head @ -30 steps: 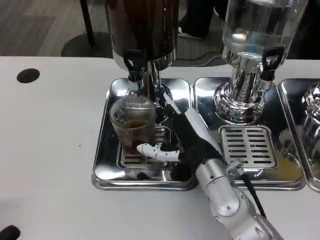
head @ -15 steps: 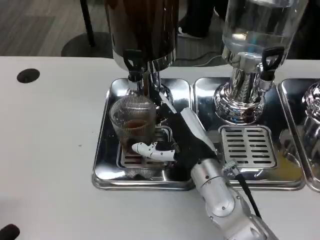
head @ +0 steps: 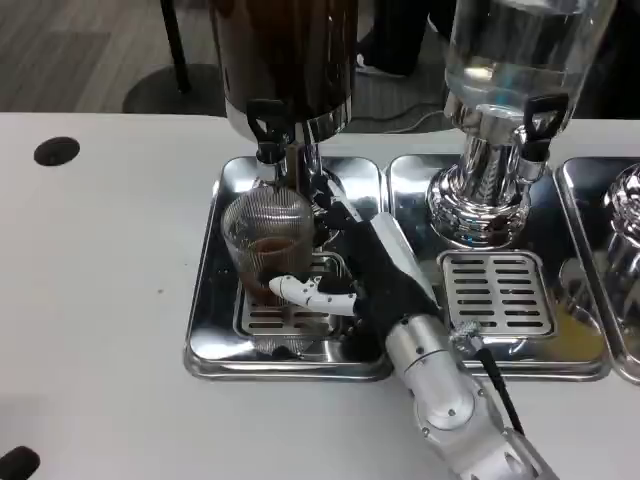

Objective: Grasp the cup under the faucet to collect the drink, then remove the cup.

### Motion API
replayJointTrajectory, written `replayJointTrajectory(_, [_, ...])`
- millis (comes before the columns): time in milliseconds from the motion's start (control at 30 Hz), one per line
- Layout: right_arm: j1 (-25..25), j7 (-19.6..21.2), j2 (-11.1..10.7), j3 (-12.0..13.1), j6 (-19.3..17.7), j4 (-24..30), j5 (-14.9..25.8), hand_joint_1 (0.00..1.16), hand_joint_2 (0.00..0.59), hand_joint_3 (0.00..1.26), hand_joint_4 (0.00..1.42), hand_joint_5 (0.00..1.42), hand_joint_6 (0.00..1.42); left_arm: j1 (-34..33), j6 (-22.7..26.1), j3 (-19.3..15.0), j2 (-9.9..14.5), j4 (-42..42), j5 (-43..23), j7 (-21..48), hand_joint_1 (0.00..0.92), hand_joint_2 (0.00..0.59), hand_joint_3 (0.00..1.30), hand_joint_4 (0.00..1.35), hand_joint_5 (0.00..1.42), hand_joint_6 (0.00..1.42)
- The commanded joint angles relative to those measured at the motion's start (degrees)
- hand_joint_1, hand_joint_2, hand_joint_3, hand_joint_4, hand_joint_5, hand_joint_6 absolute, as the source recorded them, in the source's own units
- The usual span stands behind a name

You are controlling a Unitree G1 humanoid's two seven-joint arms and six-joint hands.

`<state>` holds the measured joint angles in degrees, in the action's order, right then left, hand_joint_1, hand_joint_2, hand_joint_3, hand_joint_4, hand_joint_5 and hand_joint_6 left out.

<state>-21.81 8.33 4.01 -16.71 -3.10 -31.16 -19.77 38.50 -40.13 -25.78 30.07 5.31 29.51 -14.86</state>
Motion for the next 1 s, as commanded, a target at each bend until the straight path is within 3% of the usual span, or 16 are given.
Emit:
replayJointTrajectory(33, [0.32, 0.56, 0.24, 0.32, -0.96, 0.67, 0.28, 0.86, 0.187, 0.03, 0.07, 0.07, 0.00, 0.02, -0.27, 0.46, -0.19, 0.60, -0.21, -0.27, 0.000, 0.038, 0.00, 0.00, 0.00, 0.00])
replayJointTrajectory(1000, [1.23, 0.19, 0.46, -0.69, 0.44, 2.20, -0.19, 0.87, 0.178, 0.03, 0.05, 0.07, 0.00, -0.41, 0.02, 0.87, -0.47, 0.44, 0.16, -0.28, 0.000, 0.044, 0.00, 0.00, 0.00, 0.00])
